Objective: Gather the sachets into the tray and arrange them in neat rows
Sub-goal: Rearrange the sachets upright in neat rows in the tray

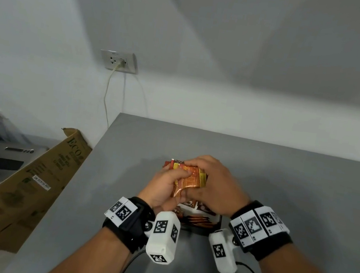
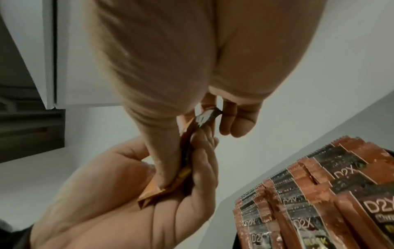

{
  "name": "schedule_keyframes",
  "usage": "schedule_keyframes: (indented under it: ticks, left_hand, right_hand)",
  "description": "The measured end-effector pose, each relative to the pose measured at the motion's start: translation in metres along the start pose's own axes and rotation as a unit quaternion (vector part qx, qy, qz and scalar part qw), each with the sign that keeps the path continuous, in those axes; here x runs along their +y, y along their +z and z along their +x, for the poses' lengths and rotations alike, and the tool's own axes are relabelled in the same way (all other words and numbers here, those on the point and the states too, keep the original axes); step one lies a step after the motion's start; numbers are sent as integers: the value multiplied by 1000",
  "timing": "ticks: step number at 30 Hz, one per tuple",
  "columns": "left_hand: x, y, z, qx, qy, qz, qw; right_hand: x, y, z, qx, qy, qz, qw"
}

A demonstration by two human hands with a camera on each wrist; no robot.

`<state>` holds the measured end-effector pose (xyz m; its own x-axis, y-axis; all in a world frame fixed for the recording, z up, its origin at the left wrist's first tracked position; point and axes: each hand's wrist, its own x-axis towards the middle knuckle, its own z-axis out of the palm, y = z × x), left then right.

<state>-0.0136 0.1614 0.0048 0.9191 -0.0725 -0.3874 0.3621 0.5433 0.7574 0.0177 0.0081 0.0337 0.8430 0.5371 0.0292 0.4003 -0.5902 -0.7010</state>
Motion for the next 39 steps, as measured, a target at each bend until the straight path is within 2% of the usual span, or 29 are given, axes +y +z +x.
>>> schedule_keyframes:
  ticks: [6,10,12,15,19,21,23,27,29,31,33,35,36,39]
  left_hand:
    - [3,-6,-5,11,19,60,998]
    - [5,-9,-4,52,-20,21,998]
    - [5,-10,-5,50,-38,3,998]
    - [5,-11,-5,61,-28,9,998]
    - [4,-13,-6,70,0,51,996]
    - [2,-16,-4,79,6,59,995]
    - [1,-17,-3,86,10,61,994]
    - [-1,-18,-3,83,41,71,993]
    - [-1,-20,-3,87,63,63,992]
    - [0,-21,-2,91,86,40,991]
    - [2,-22,0,97,105,10,990]
    - [3,-20,1,90,117,-4,989]
    - [3,-18,1,83,124,-3,989]
    - [3,-8,-4,76,128,-10,989]
  right_hand:
    - [4,-2,-1,31,81,141,986]
    - [11,-3,0,99,98,189,972]
    - [11,-2,-2,93,107,262,955]
    - [12,1,-6,88,132,327,932]
    - [15,3,-6,135,185,440,868]
    - [14,1,-6,155,191,466,850]
    - [12,-1,-7,143,174,461,858]
    - [9,-2,-14,81,127,338,929]
    - [11,0,-14,92,132,277,947]
    - [15,4,-13,118,158,273,942]
    - [11,8,-13,125,183,362,906]
    - [7,13,-12,102,204,450,864]
    - [7,16,-11,91,209,464,856]
    - [3,24,-7,78,199,461,862]
